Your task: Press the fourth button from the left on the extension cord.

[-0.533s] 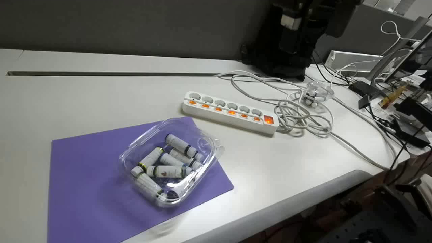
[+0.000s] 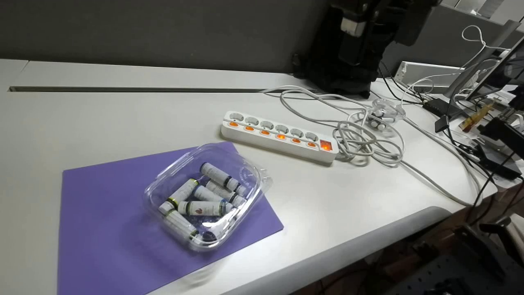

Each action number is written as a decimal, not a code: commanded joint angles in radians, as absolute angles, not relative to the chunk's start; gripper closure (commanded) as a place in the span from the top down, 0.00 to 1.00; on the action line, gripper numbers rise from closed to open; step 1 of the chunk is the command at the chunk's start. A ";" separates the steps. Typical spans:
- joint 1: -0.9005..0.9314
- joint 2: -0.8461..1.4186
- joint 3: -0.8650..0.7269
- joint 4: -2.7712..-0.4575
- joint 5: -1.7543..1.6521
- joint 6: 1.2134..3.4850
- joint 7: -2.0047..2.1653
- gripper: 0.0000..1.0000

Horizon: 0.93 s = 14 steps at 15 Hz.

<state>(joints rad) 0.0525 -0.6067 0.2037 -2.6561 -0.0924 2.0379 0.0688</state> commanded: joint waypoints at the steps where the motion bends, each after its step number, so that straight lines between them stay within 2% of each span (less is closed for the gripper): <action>1: 0.074 -0.604 0.184 -2.654 -0.105 2.035 0.080 1.00; 8: -0.026 -0.530 0.141 -2.660 -0.151 2.186 0.158 1.00; 14: -0.142 -0.303 0.060 -2.603 -0.190 2.344 0.179 1.00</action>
